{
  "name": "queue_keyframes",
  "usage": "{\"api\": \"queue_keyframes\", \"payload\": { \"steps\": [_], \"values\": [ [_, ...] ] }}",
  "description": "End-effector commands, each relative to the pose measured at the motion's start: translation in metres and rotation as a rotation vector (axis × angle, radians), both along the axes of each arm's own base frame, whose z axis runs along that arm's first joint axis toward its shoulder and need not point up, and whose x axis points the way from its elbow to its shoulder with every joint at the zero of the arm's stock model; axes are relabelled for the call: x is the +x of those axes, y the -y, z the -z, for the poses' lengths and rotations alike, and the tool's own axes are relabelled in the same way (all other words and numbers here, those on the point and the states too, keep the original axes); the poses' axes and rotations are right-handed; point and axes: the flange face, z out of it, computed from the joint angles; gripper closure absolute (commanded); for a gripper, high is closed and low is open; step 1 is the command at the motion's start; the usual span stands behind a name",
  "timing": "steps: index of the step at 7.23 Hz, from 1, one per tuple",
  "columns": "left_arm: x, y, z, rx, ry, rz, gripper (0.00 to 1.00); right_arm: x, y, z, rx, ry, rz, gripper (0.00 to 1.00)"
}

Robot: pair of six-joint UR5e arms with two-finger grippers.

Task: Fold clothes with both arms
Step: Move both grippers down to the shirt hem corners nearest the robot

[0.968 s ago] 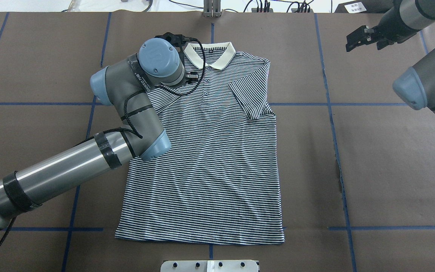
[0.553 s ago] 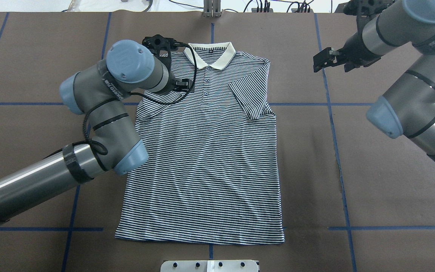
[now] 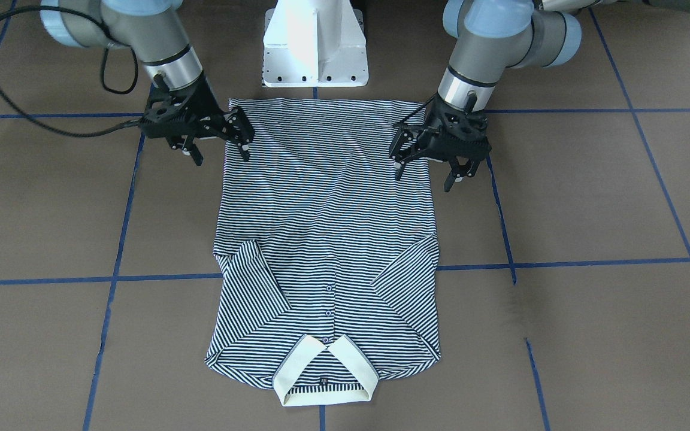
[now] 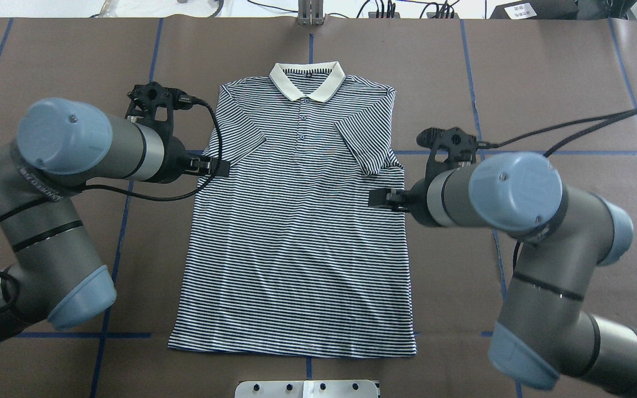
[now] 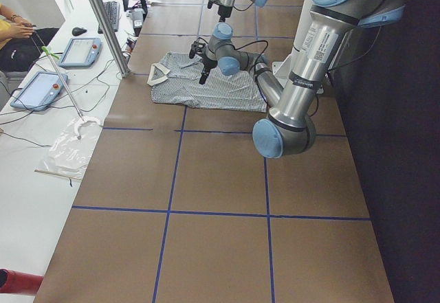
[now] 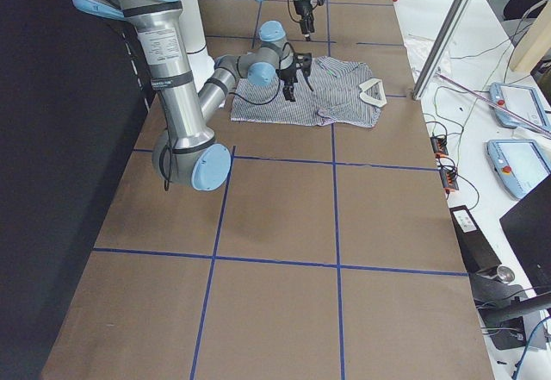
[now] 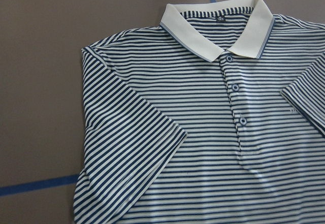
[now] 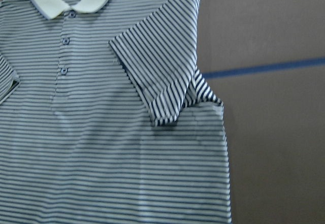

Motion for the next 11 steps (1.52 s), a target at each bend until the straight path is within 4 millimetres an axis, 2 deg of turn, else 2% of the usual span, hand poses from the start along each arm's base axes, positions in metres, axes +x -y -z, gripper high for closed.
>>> {"api": "queue_keyframes", "payload": {
  "steps": [1, 2, 3, 4, 5, 6, 7, 11],
  "values": [
    [0.014, -0.069, -0.022, -0.099, -0.017, -0.049, 0.00, -0.037, -0.116, 0.009, -0.071, -0.044, -0.066, 0.02],
    [0.023, -0.107, -0.038, -0.169, -0.013, -0.059, 0.00, -0.042, -0.134, 0.003, -0.054, -0.054, -0.071, 0.01],
    [0.023, -0.145, -0.060, -0.221, -0.016, -0.030, 0.11, -0.035, -0.142, 0.001, -0.055, -0.044, -0.059, 0.01],
    [0.040, -0.182, -0.074, -0.302, -0.054, 0.040, 0.27, -0.034, -0.145, 0.005, -0.057, -0.031, -0.060, 0.00],
    [0.047, -0.192, -0.080, -0.318, -0.049, 0.054, 0.34, -0.033, -0.144, 0.004, -0.055, -0.035, -0.060, 0.00],
    [0.053, -0.202, -0.083, -0.339, -0.041, 0.049, 0.35, -0.033, -0.144, 0.004, -0.055, -0.035, -0.060, 0.00],
    [0.053, -0.207, -0.095, -0.354, -0.019, 0.050, 0.35, -0.034, -0.144, 0.004, -0.055, -0.034, -0.060, 0.00],
    [0.063, -0.217, -0.105, -0.358, 0.007, 0.030, 0.37, -0.033, -0.144, 0.004, -0.055, -0.035, -0.062, 0.00]
  ]
}}
